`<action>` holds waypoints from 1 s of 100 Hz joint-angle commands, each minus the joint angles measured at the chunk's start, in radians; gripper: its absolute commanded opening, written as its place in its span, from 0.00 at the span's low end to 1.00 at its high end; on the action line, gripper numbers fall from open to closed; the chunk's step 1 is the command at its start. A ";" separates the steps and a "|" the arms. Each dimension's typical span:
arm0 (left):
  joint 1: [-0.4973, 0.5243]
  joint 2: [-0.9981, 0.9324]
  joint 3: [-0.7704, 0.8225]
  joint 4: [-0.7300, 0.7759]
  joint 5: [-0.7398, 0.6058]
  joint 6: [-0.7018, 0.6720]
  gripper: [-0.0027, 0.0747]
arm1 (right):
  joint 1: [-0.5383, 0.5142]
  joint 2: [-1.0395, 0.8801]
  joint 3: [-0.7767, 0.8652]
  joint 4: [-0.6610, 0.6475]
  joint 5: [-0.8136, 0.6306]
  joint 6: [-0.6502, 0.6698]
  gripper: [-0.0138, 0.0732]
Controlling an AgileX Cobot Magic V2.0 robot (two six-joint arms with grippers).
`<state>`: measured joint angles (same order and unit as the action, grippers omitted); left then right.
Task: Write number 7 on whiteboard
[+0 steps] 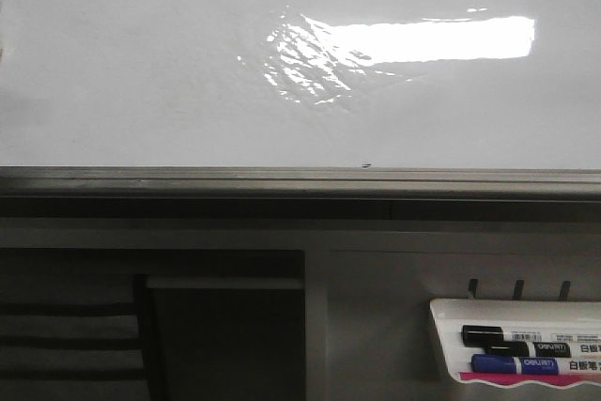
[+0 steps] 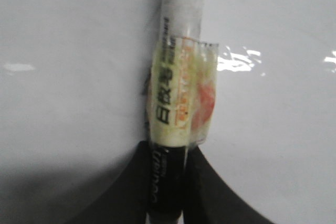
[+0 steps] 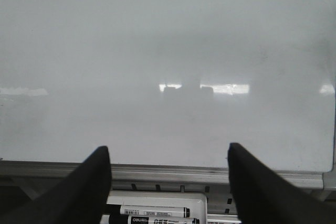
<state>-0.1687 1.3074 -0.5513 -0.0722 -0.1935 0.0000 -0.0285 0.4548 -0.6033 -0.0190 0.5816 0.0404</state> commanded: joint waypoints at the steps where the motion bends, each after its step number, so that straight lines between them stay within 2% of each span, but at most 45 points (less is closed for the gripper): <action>1: -0.039 -0.050 -0.054 0.046 0.073 0.000 0.01 | -0.006 0.013 -0.039 -0.005 -0.049 -0.004 0.65; 18: -0.176 -0.112 -0.182 0.123 0.449 0.000 0.01 | -0.006 0.061 -0.080 0.004 0.107 -0.029 0.65; 24: -0.245 -0.114 -0.239 0.109 0.589 0.063 0.01 | -0.002 0.094 -0.109 0.048 0.193 -0.123 0.62; 33: -0.350 -0.114 -0.316 0.029 0.732 0.196 0.01 | 0.012 0.133 -0.145 0.241 0.271 -0.299 0.57; 43: -0.447 -0.110 -0.385 -0.137 0.814 0.365 0.01 | 0.037 0.187 -0.187 0.443 0.346 -0.472 0.52; 51: -0.505 -0.110 -0.426 -0.252 0.853 0.477 0.01 | 0.059 0.241 -0.214 0.520 0.404 -0.555 0.52; 64: -0.565 -0.110 -0.464 -0.328 0.936 0.686 0.01 | 0.123 0.331 -0.261 0.601 0.480 -0.672 0.52; 75: -0.600 -0.108 -0.481 -0.348 0.992 0.733 0.01 | 0.196 0.393 -0.299 0.658 0.525 -0.783 0.52; 100: -0.649 -0.108 -0.481 -0.351 0.988 0.786 0.01 | 0.346 0.510 -0.372 0.703 0.523 -1.020 0.52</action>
<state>-0.7964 1.2206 -0.9962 -0.3863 0.8330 0.7707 0.2793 0.9357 -0.9309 0.6080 1.1297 -0.8790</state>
